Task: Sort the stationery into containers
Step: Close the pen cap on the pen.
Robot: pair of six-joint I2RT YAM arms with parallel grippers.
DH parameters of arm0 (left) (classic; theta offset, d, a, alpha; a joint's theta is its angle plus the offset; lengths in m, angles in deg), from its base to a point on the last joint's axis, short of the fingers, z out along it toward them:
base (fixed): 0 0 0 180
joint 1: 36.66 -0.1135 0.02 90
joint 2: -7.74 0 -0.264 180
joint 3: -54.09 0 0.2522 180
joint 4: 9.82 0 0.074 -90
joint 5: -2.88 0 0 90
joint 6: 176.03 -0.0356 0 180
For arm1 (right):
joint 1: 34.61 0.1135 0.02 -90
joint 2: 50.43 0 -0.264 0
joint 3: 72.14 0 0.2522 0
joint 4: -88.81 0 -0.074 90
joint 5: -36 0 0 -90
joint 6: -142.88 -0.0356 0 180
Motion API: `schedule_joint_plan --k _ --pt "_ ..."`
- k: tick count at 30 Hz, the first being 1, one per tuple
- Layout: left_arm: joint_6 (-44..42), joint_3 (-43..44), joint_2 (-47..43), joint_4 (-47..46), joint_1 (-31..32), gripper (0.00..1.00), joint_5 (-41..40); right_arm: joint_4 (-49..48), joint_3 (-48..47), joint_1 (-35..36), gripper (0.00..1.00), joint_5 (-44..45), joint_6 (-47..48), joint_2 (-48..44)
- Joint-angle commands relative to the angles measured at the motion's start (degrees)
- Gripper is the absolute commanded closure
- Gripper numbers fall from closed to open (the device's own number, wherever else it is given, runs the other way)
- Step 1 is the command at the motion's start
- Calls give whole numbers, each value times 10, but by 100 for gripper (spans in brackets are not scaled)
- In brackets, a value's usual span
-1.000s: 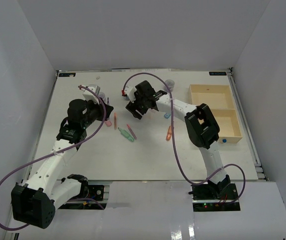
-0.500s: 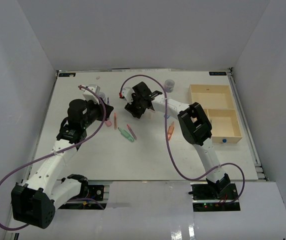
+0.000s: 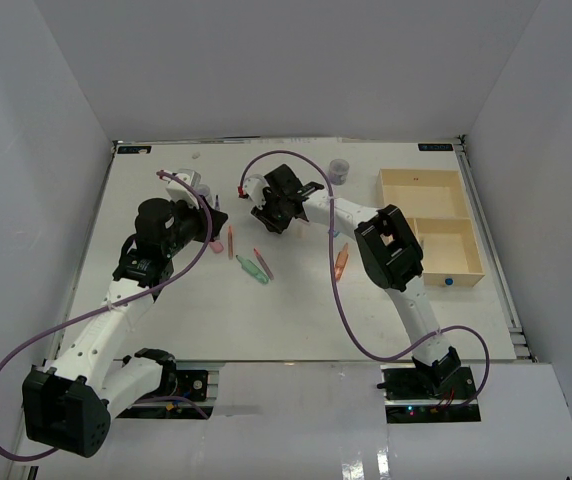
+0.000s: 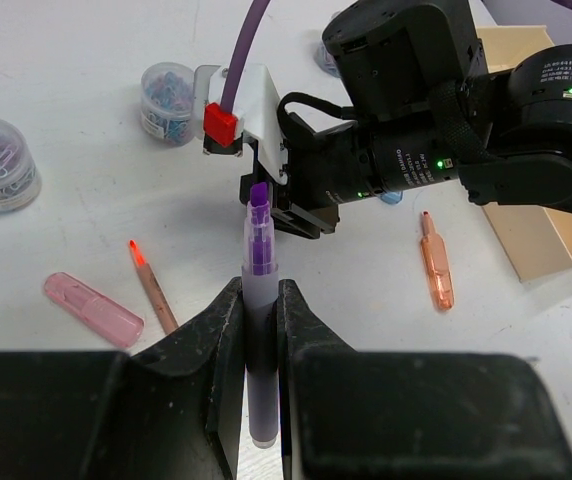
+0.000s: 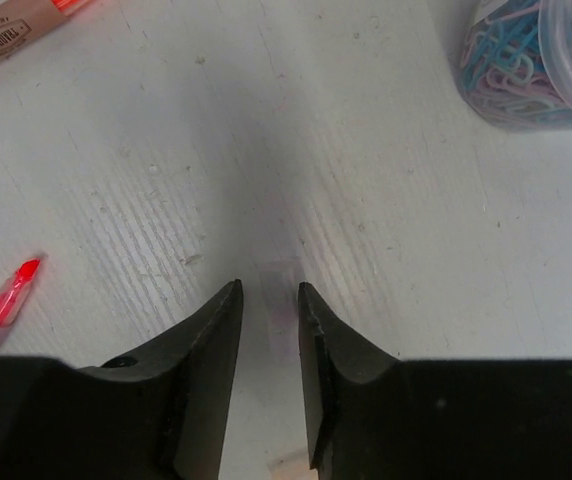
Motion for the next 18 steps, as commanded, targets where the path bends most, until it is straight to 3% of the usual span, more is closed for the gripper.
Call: schedule_joint_plan --k 1,8,14,18 --pt "0 1 -11 -5 -3 100 17 2 -12 -1 68 0 -2 4" --pt "-4 0 -13 -17 -3 100 59 -15 -5 1 91 10 -26 -34" --pt "-10 3 -25 -28 -3 100 128 -80 72 8 92 18 -81 -150" --pt "-8 -3 -40 -61 -3 100 218 -174 170 11 92 33 -148 -295"
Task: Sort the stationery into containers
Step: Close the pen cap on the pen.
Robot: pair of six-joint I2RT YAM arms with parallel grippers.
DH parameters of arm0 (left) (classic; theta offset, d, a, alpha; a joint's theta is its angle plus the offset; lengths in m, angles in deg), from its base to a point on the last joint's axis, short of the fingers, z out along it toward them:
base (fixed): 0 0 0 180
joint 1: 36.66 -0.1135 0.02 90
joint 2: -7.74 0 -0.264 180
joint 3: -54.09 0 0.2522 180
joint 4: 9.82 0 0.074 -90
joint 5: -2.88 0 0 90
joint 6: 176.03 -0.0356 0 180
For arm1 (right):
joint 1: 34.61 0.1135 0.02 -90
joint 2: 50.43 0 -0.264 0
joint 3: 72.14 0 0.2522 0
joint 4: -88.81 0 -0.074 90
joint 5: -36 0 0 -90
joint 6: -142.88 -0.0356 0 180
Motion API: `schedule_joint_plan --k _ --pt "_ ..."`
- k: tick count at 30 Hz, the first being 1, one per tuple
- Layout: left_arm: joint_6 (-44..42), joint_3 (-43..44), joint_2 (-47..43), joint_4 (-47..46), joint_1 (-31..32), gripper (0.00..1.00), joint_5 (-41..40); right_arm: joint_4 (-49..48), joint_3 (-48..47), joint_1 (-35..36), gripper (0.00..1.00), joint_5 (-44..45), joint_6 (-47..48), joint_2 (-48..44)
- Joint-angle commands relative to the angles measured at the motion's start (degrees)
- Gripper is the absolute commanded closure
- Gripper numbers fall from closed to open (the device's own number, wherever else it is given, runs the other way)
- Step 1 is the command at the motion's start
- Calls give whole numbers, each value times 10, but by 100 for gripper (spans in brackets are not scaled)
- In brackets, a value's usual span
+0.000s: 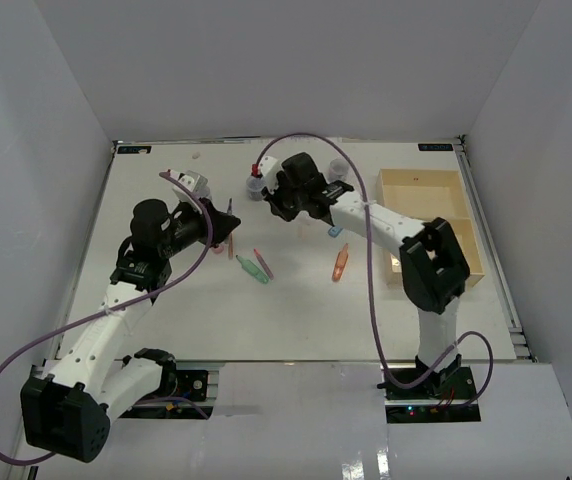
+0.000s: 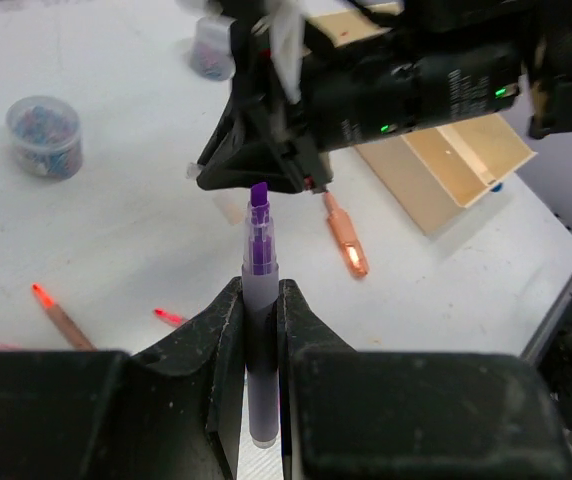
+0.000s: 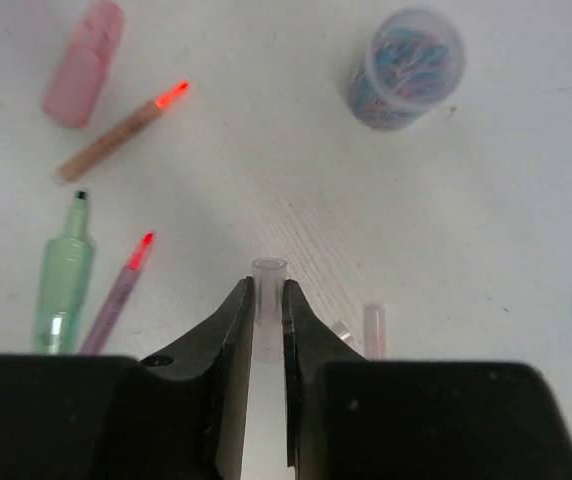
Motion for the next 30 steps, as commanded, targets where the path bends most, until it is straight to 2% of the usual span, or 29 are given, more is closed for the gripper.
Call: schedule_joint_plan --k 1,6,12,21,30 --pt "-2 -5 -30 -49 -2 100 101 -130 64 5 92 12 -83 -149" --pt "26 -14 -44 -98 -1 100 175 -271 206 7 92 23 -209 -312" --pt "43 -27 -53 -125 6 100 215 -421 301 21 92 45 -312 -408" --pt "42 -32 -54 -130 9 100 218 -621 354 69 92 22 -359 -396" --pt "43 -34 -48 -129 9 100 215 -693 354 82 92 -11 -391 -364"
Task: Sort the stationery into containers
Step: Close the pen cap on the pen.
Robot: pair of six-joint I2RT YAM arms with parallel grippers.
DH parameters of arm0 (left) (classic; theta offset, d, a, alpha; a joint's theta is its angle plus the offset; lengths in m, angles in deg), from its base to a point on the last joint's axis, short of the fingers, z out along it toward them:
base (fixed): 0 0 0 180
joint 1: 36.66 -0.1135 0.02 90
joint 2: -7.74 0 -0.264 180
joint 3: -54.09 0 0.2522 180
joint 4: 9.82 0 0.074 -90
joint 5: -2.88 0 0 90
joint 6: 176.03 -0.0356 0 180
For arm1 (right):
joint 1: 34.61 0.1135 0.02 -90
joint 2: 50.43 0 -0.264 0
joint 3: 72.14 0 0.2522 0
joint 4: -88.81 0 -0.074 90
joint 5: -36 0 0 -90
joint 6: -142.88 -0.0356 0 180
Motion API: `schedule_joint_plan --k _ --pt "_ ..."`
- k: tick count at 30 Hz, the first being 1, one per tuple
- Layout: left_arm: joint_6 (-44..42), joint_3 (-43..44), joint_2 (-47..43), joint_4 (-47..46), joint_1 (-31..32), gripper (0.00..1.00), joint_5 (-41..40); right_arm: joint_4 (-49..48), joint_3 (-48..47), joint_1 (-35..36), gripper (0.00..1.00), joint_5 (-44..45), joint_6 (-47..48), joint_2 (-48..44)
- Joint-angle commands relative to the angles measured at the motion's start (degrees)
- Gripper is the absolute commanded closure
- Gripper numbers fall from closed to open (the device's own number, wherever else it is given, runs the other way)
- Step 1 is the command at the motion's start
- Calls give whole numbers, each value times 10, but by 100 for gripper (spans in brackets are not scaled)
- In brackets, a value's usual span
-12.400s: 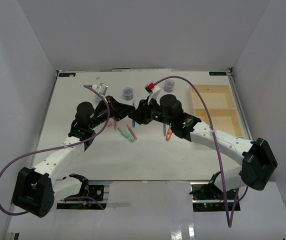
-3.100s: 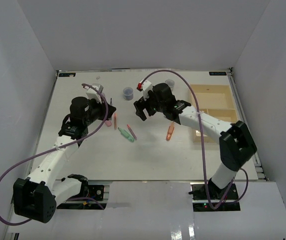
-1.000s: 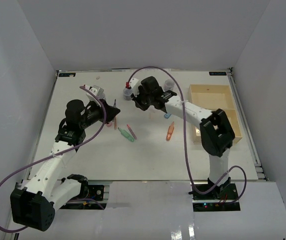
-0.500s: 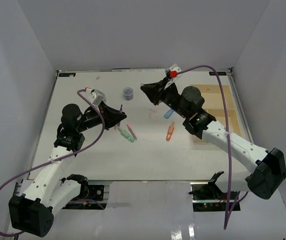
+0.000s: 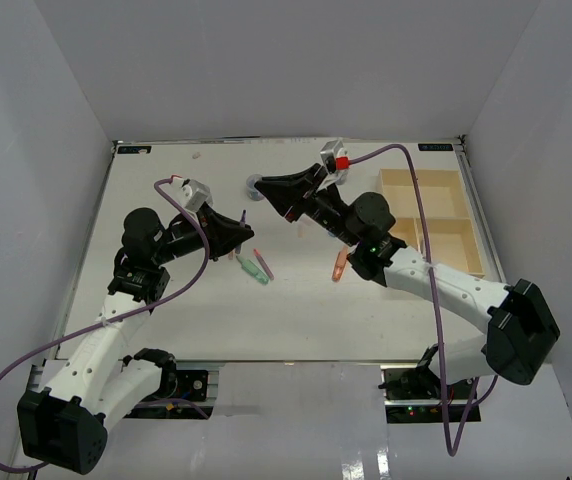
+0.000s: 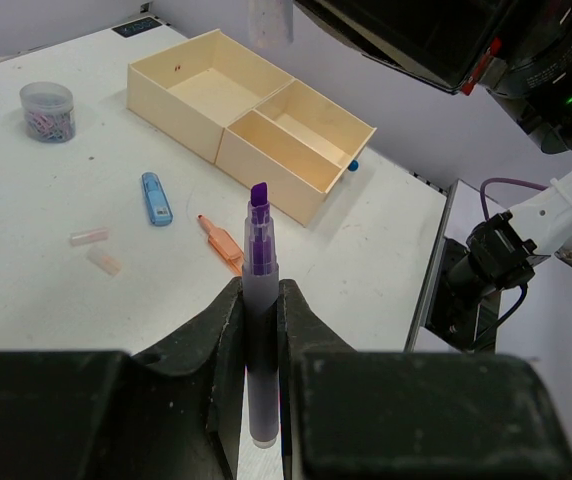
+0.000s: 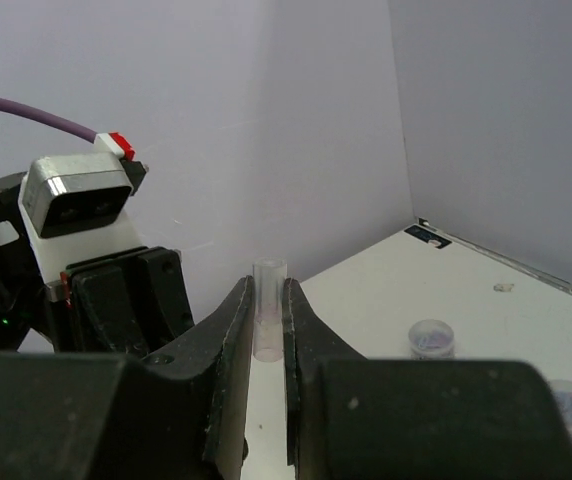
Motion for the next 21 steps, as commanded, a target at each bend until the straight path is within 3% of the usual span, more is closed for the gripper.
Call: schedule_joint_plan --k 1,21 --pt "2 -5 -4 -14 3 100 10 -83 -3 6 92 -15 -23 9" --pt "2 -6 1 -14 4 100 6 -144 -11 19 92 -74 -69 63"
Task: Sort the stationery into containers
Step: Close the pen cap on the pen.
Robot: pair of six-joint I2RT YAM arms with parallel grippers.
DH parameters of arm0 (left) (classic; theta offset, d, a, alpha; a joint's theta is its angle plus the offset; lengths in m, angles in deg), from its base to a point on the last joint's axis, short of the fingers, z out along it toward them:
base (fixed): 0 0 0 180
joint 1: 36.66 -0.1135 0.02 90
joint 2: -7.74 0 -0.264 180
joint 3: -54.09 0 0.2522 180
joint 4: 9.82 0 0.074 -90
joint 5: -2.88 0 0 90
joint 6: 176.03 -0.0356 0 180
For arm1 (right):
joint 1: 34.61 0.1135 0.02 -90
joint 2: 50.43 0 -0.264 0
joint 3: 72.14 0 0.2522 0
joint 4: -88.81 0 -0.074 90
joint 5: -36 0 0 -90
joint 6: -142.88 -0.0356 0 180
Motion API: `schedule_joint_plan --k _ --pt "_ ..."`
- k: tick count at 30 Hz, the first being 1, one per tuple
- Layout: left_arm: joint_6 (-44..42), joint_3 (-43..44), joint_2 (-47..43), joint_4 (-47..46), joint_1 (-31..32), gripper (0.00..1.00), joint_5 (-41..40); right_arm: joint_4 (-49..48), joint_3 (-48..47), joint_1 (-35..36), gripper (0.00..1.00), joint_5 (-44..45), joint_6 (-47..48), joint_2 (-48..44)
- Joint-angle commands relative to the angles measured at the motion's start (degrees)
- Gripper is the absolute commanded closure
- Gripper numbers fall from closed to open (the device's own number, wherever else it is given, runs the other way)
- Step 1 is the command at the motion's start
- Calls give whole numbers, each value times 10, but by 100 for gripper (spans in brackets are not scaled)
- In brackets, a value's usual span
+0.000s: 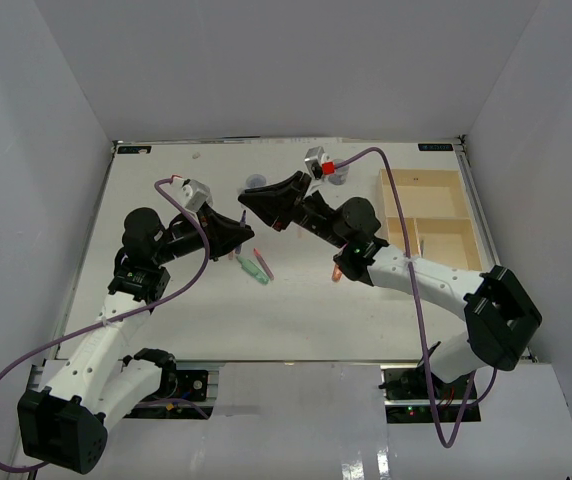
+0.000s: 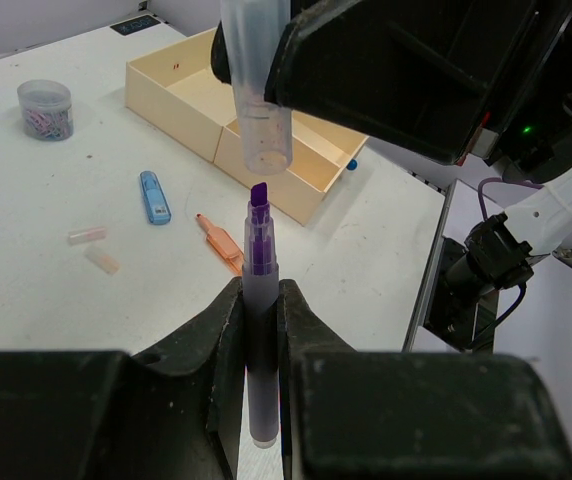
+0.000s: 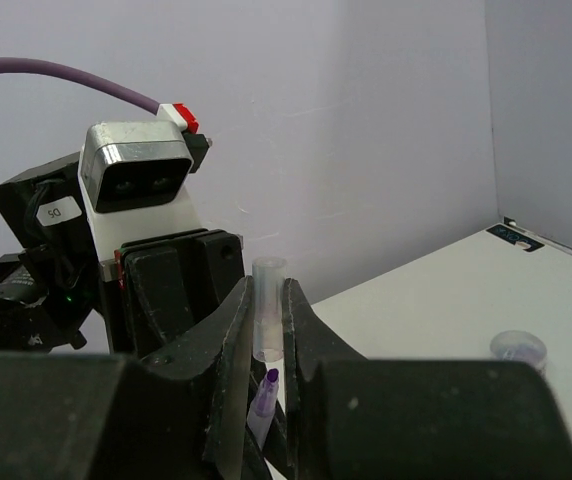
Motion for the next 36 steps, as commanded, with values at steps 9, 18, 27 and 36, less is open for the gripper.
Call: schedule_joint_plan --k 9,18,27,36 --pt "0 -7 -4 -15 4 100 2 -59 5 5 92 -10 -14 3" --pt "0 -8 -4 -18 4 100 8 -69 16 6 92 -6 -14 7" --pt "0 -10 -6 -23 4 100 11 -72 23 5 92 -4 -14 10" --pt "2 -13 -12 -27 4 100 8 -78 31 6 92 -8 -21 8"
